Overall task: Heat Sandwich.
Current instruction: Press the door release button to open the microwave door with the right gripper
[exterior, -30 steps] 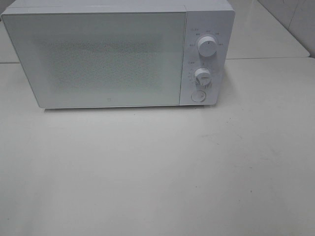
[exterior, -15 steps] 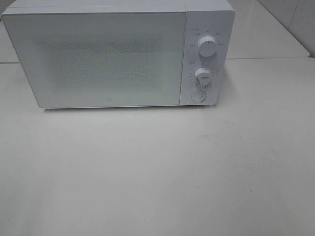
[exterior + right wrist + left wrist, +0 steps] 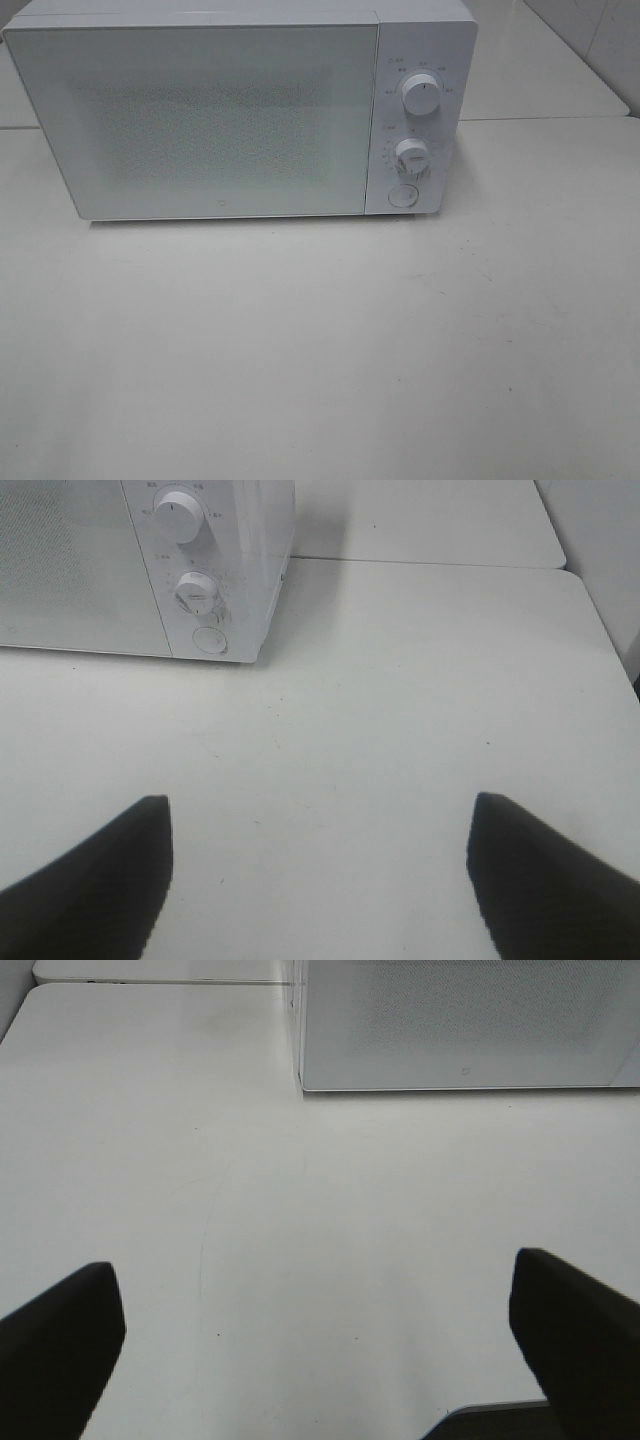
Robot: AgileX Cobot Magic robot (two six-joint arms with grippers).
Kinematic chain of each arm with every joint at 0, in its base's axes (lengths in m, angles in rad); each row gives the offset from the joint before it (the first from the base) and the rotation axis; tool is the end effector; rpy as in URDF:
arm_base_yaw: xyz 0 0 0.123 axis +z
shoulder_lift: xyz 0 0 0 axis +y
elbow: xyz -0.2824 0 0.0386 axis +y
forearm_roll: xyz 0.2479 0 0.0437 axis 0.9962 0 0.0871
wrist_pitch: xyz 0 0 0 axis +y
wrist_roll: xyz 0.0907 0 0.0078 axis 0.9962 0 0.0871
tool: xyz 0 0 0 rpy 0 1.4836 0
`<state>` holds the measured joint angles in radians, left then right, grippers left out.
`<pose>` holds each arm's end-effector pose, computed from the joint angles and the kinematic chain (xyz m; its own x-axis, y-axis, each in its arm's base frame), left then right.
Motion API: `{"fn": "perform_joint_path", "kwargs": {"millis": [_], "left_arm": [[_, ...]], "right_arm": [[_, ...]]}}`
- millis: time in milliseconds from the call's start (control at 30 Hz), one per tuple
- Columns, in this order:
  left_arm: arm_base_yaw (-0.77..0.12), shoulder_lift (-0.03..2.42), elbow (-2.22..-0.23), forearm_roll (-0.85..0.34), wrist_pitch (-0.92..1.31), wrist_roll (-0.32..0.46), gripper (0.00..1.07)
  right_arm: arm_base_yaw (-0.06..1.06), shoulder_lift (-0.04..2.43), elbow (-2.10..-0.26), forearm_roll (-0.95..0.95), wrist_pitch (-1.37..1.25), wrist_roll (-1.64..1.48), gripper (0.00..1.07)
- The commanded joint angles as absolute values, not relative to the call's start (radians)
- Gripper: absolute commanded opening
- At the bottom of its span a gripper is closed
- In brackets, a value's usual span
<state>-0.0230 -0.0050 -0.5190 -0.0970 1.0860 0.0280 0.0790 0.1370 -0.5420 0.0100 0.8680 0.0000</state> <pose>-0.0093 -0.0076 0.2806 -0.4570 -0.0067 -0.8895 0.0913 0.9943 -0.0544 0.0207 0.0023 0.3041 -0.3664 -0.0225 -0.9302 -0.0836 0.9965 0.0088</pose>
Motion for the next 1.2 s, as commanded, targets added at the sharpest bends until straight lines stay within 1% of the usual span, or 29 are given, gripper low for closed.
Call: {"fn": "perform_joint_path", "kwargs": {"millis": [33,100,267,967,1133,1200], "left_arm": [[-0.020,-0.009,-0.515,-0.105,1.073,0.025,0.98],[-0.020,-0.009,-0.515,-0.105,1.073,0.025,0.98],[-0.020,-0.009,-0.515,-0.105,1.073,0.025,0.98],[-0.020,-0.009,-0.515,-0.105,1.073,0.025,0.98],[-0.020,-0.009,-0.515,-0.105,1.073,0.025,0.98],[-0.020,-0.009,-0.515,-0.105,1.073,0.025,0.98]], "right_arm": [[0.073,0.196,-0.549,0.011,0.791,0.000,0.76],[0.073,0.248,-0.542,0.011,0.715,0.000,0.76],[0.073,0.342,-0.540,0.010,0.621,0.000,0.76],[0.073,0.717,-0.540,0.010,0.300,0.000,0.76],[0.073,0.804,-0.540,0.010,0.193,0.000,0.76],[0.073,0.858,-0.540,0.010,0.110,0.000,0.76]]}}
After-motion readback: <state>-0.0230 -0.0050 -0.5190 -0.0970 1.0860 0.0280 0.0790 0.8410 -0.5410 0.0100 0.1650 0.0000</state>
